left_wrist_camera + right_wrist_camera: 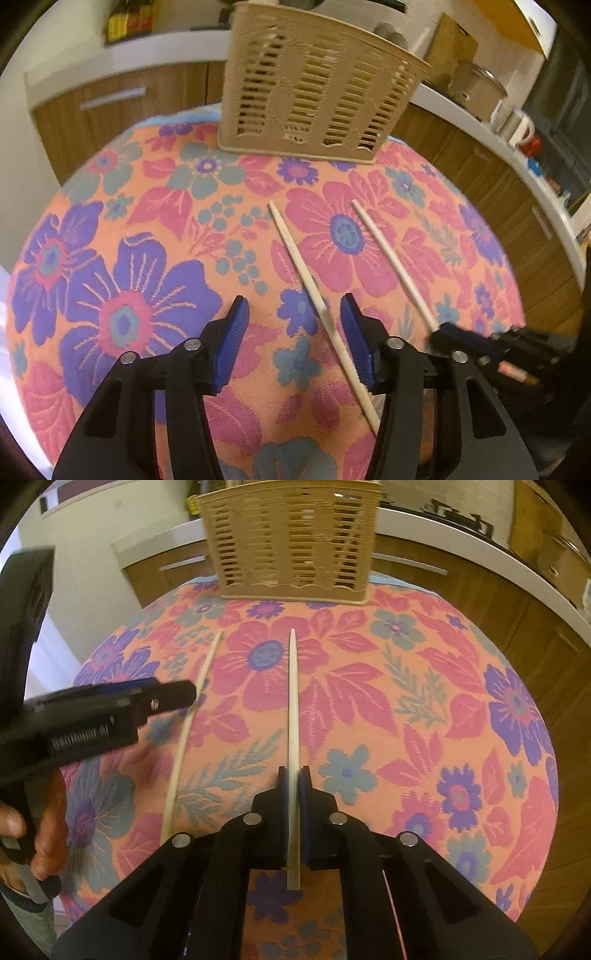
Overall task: Organize utensils
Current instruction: 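Grasp a chopstick with left tool while right tool grasps another chopstick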
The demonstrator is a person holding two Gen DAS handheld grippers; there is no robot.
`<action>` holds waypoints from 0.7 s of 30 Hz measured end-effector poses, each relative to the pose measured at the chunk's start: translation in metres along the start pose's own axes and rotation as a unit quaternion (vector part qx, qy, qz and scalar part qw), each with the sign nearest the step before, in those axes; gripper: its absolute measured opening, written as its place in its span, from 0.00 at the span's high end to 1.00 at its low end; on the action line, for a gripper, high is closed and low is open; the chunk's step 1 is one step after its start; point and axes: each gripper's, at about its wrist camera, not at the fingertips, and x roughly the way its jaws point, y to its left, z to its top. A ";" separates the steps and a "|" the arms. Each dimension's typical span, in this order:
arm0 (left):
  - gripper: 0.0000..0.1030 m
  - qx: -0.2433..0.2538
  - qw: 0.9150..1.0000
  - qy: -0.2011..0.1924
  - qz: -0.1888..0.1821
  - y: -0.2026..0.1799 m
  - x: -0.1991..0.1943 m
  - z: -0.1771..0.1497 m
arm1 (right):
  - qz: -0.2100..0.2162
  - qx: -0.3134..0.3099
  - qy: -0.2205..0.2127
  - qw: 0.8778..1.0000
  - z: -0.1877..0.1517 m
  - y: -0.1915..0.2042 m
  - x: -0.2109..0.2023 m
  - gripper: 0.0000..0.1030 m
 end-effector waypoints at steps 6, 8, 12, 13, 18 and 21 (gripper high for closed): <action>0.48 0.088 0.993 0.000 0.082 -0.032 0.009 -0.010 | -0.004 0.038 0.003 0.999 -0.003 -0.023 -0.005 0.96; 0.62 0.094 0.993 -0.001 0.075 -0.034 0.008 -0.011 | -0.008 0.045 0.005 0.999 -0.004 -0.028 -0.006 0.96; 0.83 0.107 0.991 -0.003 0.079 -0.031 0.005 -0.013 | -0.009 0.054 0.007 0.998 -0.004 -0.035 -0.008 0.96; 0.86 0.108 0.991 -0.006 0.078 -0.029 0.005 -0.014 | -0.009 0.056 0.006 0.998 -0.005 -0.035 -0.009 0.96; 0.96 0.111 0.992 -0.016 0.066 -0.019 -0.001 -0.017 | 0.002 0.074 0.014 0.997 -0.004 -0.040 -0.010 0.96; 0.96 0.098 0.994 -0.014 0.050 -0.009 -0.005 -0.017 | -0.006 0.084 0.016 0.996 -0.004 -0.046 -0.010 0.96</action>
